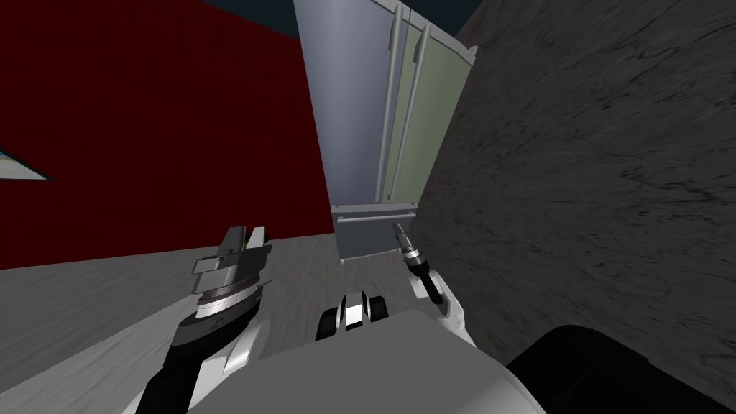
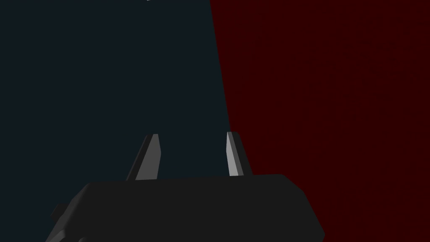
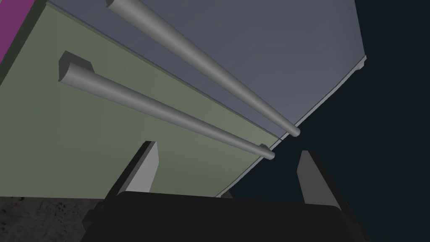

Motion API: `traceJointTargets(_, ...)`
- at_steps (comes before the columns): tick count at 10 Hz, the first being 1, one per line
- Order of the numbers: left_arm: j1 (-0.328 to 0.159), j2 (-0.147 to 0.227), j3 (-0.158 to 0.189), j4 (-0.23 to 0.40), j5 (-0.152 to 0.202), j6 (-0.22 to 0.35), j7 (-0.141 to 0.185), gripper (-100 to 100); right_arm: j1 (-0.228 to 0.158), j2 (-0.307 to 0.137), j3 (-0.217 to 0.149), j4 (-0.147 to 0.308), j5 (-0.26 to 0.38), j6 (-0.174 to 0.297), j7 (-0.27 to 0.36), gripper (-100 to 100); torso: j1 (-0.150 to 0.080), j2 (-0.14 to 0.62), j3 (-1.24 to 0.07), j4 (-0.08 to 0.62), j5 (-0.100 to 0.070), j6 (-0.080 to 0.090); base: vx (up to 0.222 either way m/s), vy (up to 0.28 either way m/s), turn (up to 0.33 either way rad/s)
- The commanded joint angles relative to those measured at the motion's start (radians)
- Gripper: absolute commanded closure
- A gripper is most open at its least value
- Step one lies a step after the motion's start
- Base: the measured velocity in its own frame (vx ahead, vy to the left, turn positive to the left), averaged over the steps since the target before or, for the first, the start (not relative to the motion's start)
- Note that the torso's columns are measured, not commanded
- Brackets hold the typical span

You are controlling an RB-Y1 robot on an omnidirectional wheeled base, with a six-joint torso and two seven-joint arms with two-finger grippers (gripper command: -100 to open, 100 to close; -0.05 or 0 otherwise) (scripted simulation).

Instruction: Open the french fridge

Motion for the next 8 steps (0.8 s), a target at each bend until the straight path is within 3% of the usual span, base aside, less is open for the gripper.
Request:
traceJointTargets(1,0.000,0.000,0.000,0.000,0.000,0.000,0.000,0,-0.054,-0.051,-0.002,0.052,0.065,0.020,0.009,-100,-0.001,0.001,0.000,0.000,0.000,0.000,0.046,0.068,-0.013)
traceJointTargets(8,0.000,0.000,0.000,0.000,0.000,0.000,0.000,0,-0.228,-0.190,0.005,0.224,0.266,0.079,0.040,-100,-0.001,0.001,0.001,0.000,0.000,0.000,0.055,0.081,-0.018)
